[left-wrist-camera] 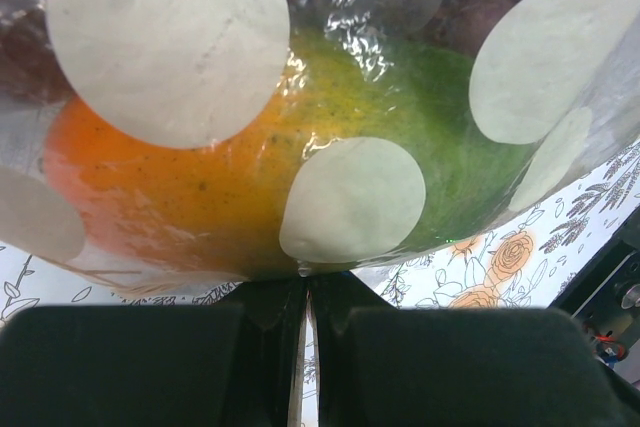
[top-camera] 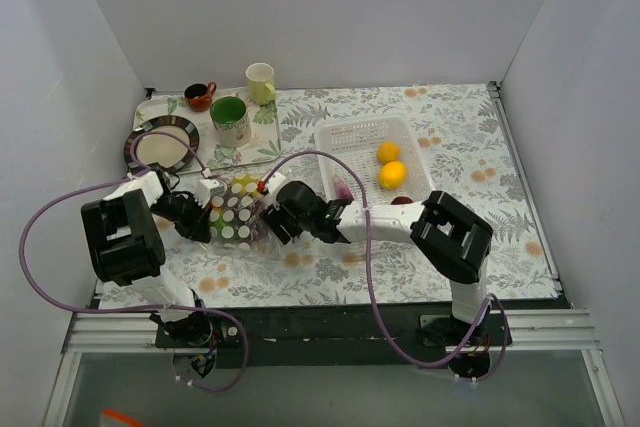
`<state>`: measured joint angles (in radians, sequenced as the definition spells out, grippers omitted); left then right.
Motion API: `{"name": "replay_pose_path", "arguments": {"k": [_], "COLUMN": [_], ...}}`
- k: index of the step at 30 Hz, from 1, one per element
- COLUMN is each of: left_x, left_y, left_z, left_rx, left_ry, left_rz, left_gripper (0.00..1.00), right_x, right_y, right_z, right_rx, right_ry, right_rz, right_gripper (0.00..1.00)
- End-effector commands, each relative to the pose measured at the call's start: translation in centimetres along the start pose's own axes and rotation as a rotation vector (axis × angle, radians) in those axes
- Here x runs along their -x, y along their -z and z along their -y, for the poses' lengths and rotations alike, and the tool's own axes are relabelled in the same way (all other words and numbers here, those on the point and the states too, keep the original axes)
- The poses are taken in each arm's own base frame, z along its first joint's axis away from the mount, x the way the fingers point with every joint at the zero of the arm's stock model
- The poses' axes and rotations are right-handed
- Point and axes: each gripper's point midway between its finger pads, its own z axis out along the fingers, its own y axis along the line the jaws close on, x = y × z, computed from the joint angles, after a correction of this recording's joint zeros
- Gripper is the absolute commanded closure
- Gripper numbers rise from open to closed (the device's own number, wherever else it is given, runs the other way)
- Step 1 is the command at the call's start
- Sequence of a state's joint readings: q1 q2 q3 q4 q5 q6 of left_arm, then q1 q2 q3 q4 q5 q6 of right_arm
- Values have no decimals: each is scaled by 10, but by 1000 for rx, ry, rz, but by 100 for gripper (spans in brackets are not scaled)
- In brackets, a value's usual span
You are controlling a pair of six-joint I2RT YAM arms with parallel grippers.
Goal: Open the zip-top bag and remove the fake food
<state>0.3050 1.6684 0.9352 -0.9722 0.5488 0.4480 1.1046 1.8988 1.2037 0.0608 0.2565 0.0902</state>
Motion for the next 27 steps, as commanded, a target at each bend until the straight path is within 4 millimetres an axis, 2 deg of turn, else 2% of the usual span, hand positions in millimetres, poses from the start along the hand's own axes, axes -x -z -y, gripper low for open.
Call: {"name": "replay_pose_path", "arguments": {"k": [1, 3, 8, 9, 10, 14, 17, 20, 21, 22, 23, 24, 25, 26, 27], "left_x": [0, 0, -2, -3, -3, -2, -3, -3, -3, -4, -4, -4, -5, -6, -6], "left_y": [-4, -4, -7, -7, -7, -6, -6, -5, -5, -6, -6, -6, -7, -7, -8], "left_z": [-8, -8, -7, -7, -7, -7, -8, -8, -10, -9, -9, -10, -9, -9, -11], "left_rx": [20, 20, 12, 12, 9, 9, 15, 19, 22, 19, 20, 22, 22, 24, 30], "left_ry": [-37, -39, -37, -38, -35, -43, -45, -49, -50, -48, -47, -50, -46, -49, -51], "left_rz": [-13, -15, -22, -24, -24, -24, -31, -36, -36, -38, -37, -38, -40, -40, -43], "left_gripper": [100, 100, 100, 100, 100, 100, 100, 100, 100, 100, 100, 100, 100, 100, 100], "right_x": [47, 48, 51, 62, 52, 57, 53, 39, 38, 36, 22, 29, 26, 11, 21], "right_y": [3, 4, -5, -7, -18, -35, -44, -46, -44, -42, -40, -32, -27, -23, -11], "right_z": [-46, -60, -72, -72, -69, -64, -63, -64, -64, -62, -60, -58, -56, -51, -48], "right_rx": [257, 332, 390, 389, 373, 396, 410, 410, 409, 398, 388, 386, 379, 357, 351], "right_ry": [-5, -3, 5, 5, 5, -45, -78, -101, -107, -118, -126, -125, -129, -135, -137], "right_rz": [146, 153, 182, 199, 160, 146, 120, 83, 83, 79, 51, 78, 78, 59, 90], "right_gripper": [17, 10, 6, 6, 6, 9, 16, 33, 45, 51, 57, 65, 69, 73, 85]}}
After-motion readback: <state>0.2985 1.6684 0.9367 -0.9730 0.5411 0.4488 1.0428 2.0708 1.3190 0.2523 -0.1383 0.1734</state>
